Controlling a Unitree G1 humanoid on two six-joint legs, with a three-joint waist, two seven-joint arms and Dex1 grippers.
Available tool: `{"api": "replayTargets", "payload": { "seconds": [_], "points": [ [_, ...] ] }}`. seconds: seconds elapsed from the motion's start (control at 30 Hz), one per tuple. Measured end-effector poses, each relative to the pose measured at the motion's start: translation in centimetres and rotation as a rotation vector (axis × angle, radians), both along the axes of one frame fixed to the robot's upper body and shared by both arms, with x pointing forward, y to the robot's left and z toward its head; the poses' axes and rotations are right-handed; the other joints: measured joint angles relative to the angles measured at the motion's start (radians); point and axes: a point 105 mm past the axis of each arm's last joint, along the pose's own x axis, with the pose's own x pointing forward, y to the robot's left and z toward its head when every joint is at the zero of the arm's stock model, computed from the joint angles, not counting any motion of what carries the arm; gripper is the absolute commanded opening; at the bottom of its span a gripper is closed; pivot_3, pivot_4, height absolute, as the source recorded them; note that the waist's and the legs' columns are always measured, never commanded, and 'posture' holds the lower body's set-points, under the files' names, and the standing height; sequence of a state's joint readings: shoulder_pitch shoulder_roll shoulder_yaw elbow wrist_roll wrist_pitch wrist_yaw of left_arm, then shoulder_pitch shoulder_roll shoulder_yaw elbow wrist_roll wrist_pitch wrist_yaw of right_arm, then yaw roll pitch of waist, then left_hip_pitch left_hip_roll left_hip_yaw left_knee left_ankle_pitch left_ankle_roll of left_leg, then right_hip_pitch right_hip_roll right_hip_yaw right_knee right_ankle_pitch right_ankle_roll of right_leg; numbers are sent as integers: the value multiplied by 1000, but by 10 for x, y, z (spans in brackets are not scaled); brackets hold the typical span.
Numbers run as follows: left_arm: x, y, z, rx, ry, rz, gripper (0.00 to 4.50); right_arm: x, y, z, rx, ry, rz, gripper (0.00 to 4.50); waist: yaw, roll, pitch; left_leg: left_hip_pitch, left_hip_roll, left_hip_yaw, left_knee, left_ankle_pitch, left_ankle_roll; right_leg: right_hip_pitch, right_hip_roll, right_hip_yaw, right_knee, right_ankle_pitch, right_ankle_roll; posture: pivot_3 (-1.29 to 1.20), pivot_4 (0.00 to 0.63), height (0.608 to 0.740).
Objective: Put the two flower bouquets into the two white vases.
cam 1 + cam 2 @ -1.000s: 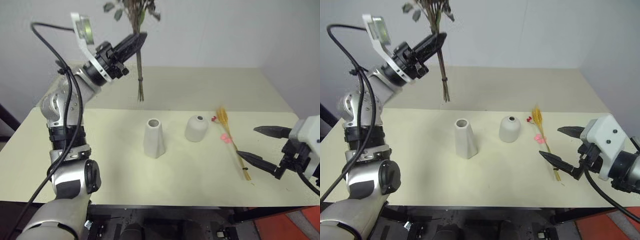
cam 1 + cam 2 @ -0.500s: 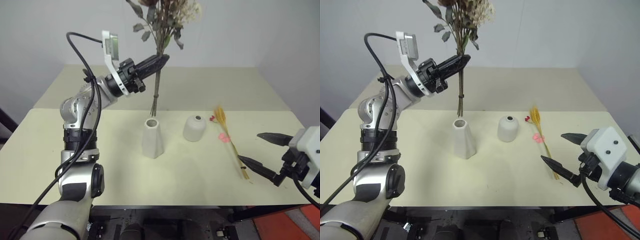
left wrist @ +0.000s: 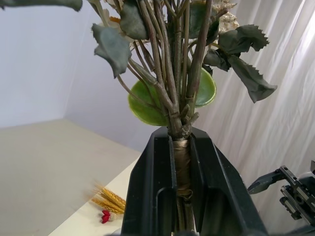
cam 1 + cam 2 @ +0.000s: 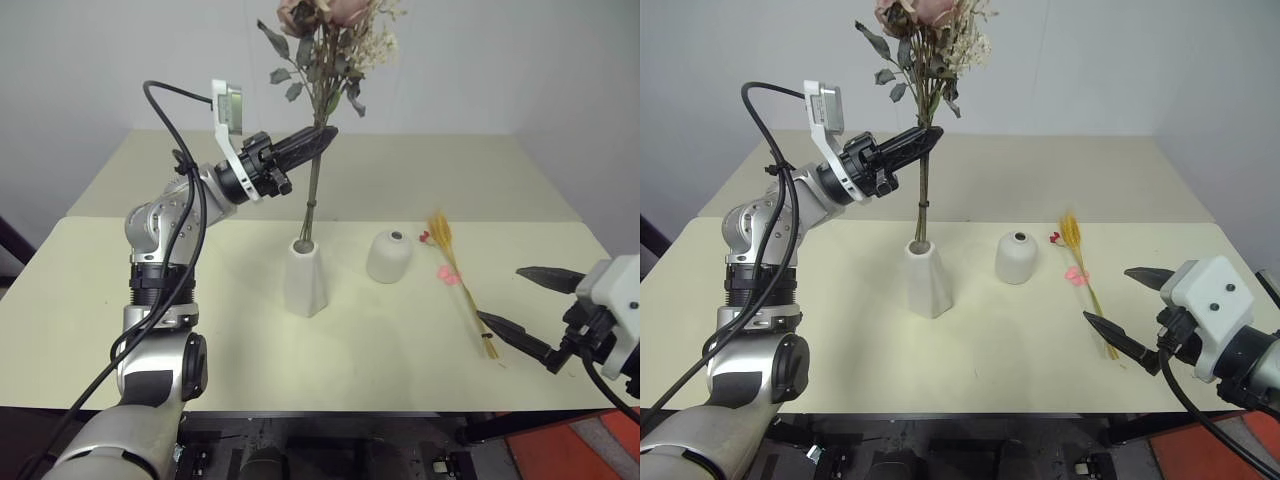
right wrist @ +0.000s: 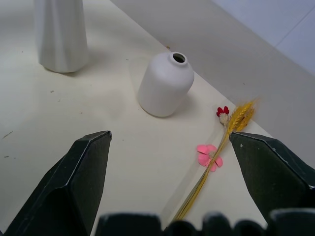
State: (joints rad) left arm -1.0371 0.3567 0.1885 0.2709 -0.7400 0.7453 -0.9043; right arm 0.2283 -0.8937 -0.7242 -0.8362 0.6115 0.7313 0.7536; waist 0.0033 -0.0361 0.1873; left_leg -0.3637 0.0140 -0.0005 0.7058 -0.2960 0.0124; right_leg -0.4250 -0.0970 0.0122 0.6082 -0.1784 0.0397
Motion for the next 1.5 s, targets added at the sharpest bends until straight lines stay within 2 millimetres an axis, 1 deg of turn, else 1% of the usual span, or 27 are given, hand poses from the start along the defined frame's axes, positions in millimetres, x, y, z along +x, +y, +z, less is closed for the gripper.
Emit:
{"api": "replayTargets", "payload": {
  "seconds": [0.1,0.33,0.47,0.67,0.8,0.97,1.03,1.13,1.2,1.37,1.5],
  "points": [
    [2,0,-8,19,14,11,125,0,0,0,0,1,-1,4500,0,0,0,0,0,0,0,0,0,0,0,0,0,0,0,0,150,740],
    [1,3,-7,17,7,8,125,0,-1,-3,-2,11,-6,4500,1,0,0,0,0,0,0,0,0,0,0,0,0,0,0,0,150,740],
    [3,-1,-12,41,3,15,125,0,-1,-2,0,6,-11,4500,1,0,0,0,0,0,0,0,0,0,0,0,0,0,0,0,150,740],
    [4,-9,-22,23,38,-2,125,0,-2,-3,0,11,-13,4500,2,0,0,0,0,0,0,0,0,0,0,0,0,0,0,0,150,740],
    [6,-7,-31,36,46,15,125,-1,-2,-2,0,9,-15,4500,1,0,0,0,0,0,0,0,0,0,0,0,0,0,0,0,150,740],
    [7,-5,-33,48,16,35,125,-1,-2,-2,0,8,-15,4500,3,0,0,0,0,0,0,0,0,0,0,0,-1,0,0,0,150,740],
    [8,-4,-39,58,6,44,125,0,-2,-1,0,4,-14,4500,3,0,0,0,0,0,0,0,0,0,0,0,0,0,0,0,150,740],
    [2,-2,-44,51,-17,21,125,0,-2,0,1,-1,-14,4500,2,0,0,0,0,0,0,0,0,0,0,0,0,0,0,0,150,740],
    [-4,-1,-45,42,-42,2,125,0,-2,0,2,-3,-14,4500,3,0,0,0,0,0,0,0,0,0,0,0,0,0,0,0,150,740],
    [-10,2,-46,29,-59,-13,125,1,-1,2,2,-13,-10,4500,4,0,0,0,0,0,0,0,0,0,0,0,0,0,0,0,150,740],
    [-17,6,-51,22,-88,-21,125,2,-2,2,6,-11,-10,4500,2,0,0,0,0,0,0,0,0,0,0,0,0,0,0,0,150,740]
  ]
}}
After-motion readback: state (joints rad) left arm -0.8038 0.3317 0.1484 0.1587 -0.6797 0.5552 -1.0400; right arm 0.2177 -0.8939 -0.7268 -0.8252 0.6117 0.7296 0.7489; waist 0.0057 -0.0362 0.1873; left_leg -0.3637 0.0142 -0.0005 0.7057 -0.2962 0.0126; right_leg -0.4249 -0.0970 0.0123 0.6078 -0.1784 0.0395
